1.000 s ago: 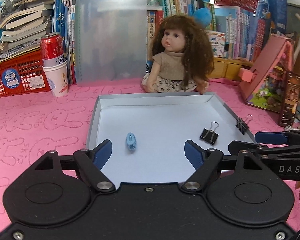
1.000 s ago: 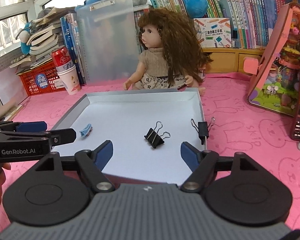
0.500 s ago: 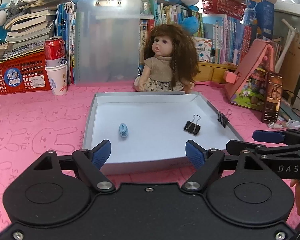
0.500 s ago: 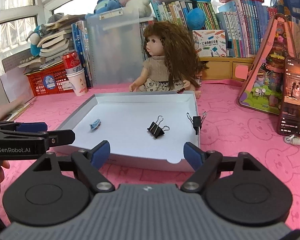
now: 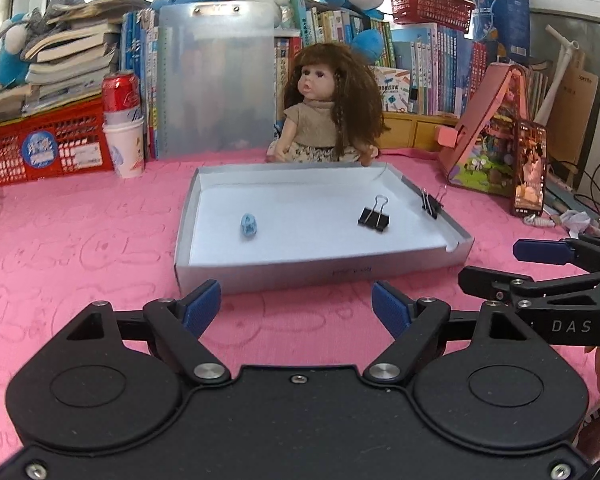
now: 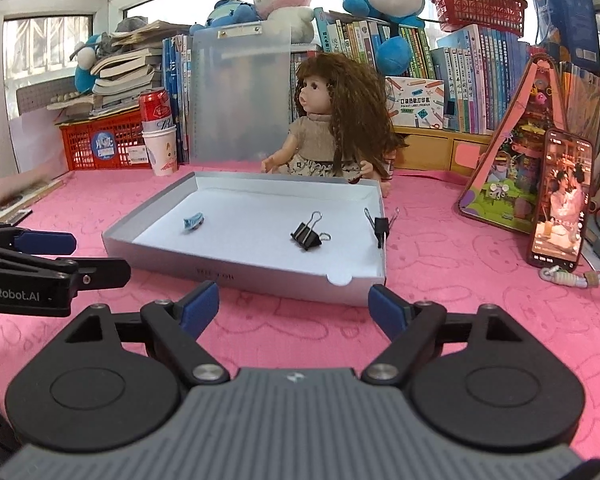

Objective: Organize rigid objects
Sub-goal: 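Move both tools back from the tray toward the remaining objects, then grasp a black round disc with the left tool while the right tool grasps another black disc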

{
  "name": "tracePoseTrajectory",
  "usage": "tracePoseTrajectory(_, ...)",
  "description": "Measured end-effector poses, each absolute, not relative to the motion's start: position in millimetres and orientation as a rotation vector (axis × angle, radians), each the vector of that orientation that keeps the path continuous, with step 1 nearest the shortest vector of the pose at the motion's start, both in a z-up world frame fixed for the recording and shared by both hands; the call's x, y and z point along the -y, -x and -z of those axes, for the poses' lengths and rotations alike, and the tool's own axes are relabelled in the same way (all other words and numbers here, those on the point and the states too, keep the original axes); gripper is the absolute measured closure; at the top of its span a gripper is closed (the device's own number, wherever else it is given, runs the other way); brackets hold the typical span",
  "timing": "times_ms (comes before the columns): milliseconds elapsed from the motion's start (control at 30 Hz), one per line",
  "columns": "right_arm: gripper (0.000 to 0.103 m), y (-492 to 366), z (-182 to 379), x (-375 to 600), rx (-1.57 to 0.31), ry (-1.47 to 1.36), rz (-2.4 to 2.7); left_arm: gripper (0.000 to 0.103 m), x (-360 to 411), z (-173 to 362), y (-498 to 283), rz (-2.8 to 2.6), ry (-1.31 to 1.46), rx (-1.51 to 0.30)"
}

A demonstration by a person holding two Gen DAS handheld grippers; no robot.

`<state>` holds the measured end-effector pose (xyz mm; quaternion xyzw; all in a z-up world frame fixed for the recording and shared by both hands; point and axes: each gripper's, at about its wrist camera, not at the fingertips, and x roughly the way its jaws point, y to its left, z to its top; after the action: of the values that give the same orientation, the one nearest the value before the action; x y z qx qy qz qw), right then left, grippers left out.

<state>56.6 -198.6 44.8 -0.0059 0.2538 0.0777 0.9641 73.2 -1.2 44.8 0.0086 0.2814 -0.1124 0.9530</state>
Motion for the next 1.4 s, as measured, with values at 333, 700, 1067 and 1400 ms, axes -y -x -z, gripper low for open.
tracePoseTrajectory(333,0.014,-31,-26,188,-0.525,0.081,-0.146,0.022,-8,-29,-36,0.213,-0.016,-0.584)
tracePoseTrajectory(700,0.015,-4,-15,184,-0.513,0.068,-0.140,0.025,-10,-20,0,0.218,-0.013,-0.602)
tracePoseTrajectory(1067,0.039,15,-9,174,-0.500,0.077,-0.191,0.045,-4,-16,17,0.222,-0.043,-0.601)
tracePoseTrajectory(1400,0.053,13,-3,166,-0.522,0.082,-0.211,0.058,1,-6,11,0.225,-0.034,-0.635)
